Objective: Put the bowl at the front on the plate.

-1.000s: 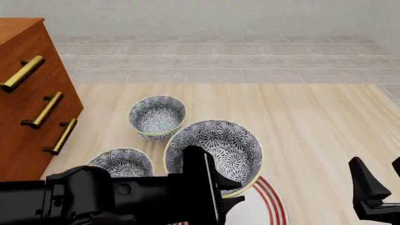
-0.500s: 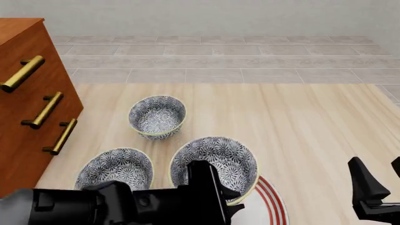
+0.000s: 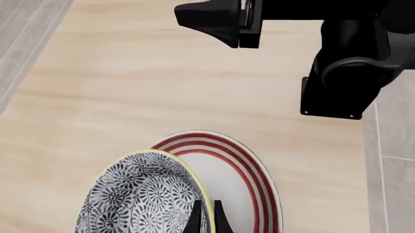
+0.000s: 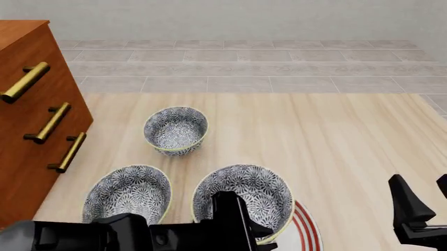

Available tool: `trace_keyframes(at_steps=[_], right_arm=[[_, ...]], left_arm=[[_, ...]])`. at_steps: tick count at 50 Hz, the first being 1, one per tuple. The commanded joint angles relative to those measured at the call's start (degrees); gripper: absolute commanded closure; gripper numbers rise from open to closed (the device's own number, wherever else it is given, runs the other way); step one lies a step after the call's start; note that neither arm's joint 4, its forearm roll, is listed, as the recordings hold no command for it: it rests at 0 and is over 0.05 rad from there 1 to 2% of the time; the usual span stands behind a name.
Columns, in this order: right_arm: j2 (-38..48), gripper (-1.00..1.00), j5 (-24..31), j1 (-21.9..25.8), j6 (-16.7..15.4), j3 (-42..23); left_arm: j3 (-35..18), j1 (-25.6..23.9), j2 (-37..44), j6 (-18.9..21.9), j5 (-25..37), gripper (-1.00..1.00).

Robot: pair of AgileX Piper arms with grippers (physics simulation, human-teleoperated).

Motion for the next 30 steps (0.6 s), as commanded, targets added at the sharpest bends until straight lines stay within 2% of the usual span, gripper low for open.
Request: trace_keyframes(at_steps=[1, 18, 30], right_arm=[[0.12, -1.0, -0.19, 0.08, -0.01, 0.03], [0.2, -1.0, -0.37, 0.01, 0.17, 0.03], [0.0, -1.0, -0.28, -0.18, 0.44, 0.02]], left_arm=[[0.09, -1.43, -1.48, -0.37, 1.45, 1.0], [0.3, -4.34, 0.03, -2.42, 1.86, 1.0], [0.94, -5.46, 4.48, -3.38, -1.22, 1.0]])
